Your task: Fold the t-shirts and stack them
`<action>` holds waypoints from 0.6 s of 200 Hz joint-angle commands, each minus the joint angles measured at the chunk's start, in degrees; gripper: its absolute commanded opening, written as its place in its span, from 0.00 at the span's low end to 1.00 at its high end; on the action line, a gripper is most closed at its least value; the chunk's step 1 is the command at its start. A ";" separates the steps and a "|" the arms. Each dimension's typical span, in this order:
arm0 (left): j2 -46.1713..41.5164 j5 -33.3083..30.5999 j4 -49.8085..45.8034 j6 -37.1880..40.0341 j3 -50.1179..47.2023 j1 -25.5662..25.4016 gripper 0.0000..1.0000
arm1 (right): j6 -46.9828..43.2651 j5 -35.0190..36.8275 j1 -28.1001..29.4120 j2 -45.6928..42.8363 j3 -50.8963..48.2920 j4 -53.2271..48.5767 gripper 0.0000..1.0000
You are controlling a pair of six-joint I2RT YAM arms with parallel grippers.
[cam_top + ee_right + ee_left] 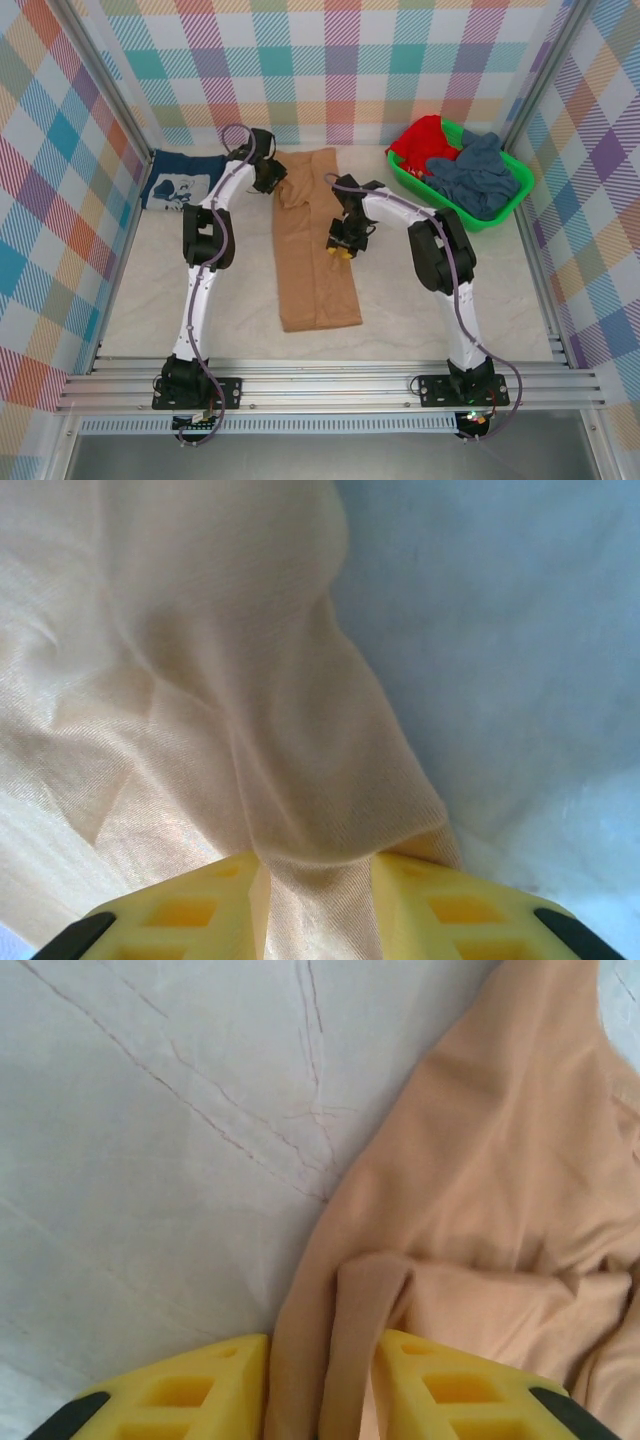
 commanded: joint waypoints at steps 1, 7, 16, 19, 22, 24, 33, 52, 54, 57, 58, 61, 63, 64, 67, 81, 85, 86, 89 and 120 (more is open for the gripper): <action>2.16 1.52 0.65 0.45 2.19 1.46 0.40 | 1.04 2.19 -0.84 3.27 1.02 -2.82 0.33; 1.96 1.75 0.68 0.76 2.87 1.68 0.41 | 1.12 1.85 -0.75 2.97 1.05 -2.59 0.34; 1.61 1.65 -0.09 1.39 4.35 1.82 0.44 | 1.36 1.62 -0.63 2.14 0.71 -2.16 0.35; 1.36 1.32 -0.64 1.68 4.73 1.80 0.45 | 1.40 1.74 -0.66 1.78 0.55 -1.98 0.37; 1.07 0.91 -1.24 1.98 5.14 1.73 0.46 | 1.48 1.90 -0.66 1.36 0.32 -1.76 0.38; 0.65 0.61 -1.67 2.10 5.30 1.72 0.46 | 1.53 2.06 -0.66 0.99 0.19 -1.67 0.39; -1.44 -1.44 -3.40 2.67 4.91 1.33 0.49 | 1.54 3.09 -0.66 -0.75 -0.33 -1.63 0.42; -9.26 -6.53 -5.86 3.21 -1.95 0.00 0.53 | 1.07 5.27 -1.07 -5.11 -0.92 -2.22 0.49; -10.39 -6.83 -5.79 3.16 -3.04 -0.03 0.53 | 1.03 5.41 -1.16 -5.62 -1.10 -2.21 0.50; -12.17 -7.23 -5.48 2.80 -5.67 -0.12 0.53 | 0.98 5.52 -1.30 -6.28 -1.44 -2.02 0.51; -12.92 -7.28 -5.34 2.66 -6.60 -0.17 0.53 | 0.93 5.54 -1.33 -6.56 -1.54 -1.98 0.51; -15.03 -7.68 -4.78 2.20 -9.45 -0.26 0.54 | 0.72 5.59 -1.42 -7.46 -1.91 -1.81 0.53; -16.51 -7.89 -4.24 1.82 -11.55 -0.30 0.54 | 0.53 5.57 -1.51 -7.88 -2.12 -1.71 0.53; -16.89 -7.96 -3.94 1.65 -12.62 -0.35 0.54 | 0.44 5.57 -1.52 -8.20 -2.23 -1.65 0.54; -19.55 -8.11 -2.85 0.97 -15.96 -0.39 0.55 | 0.19 5.57 -1.60 -8.89 -2.51 -1.60 0.55; -30.64 -5.93 3.29 -2.67 -31.86 -0.77 0.59 | -1.06 4.94 -1.84 -12.49 -4.60 -2.20 0.58; -33.51 -5.28 3.84 -3.43 -35.45 -1.15 0.60 | -1.33 4.45 -1.89 -13.62 -5.75 -2.22 0.59; -34.18 -5.08 3.88 -3.58 -36.25 -1.30 0.61 | -1.37 4.40 -1.89 -13.92 -6.02 -2.21 0.59; -36.04 -4.66 3.69 -3.82 -38.57 -1.67 0.61 | -1.55 3.81 -1.89 -14.86 -7.17 -2.09 0.59; -54.20 3.16 0.08 -3.99 -62.78 -8.56 0.61 | -2.90 -6.15 -2.15 -26.26 -25.33 1.98 0.59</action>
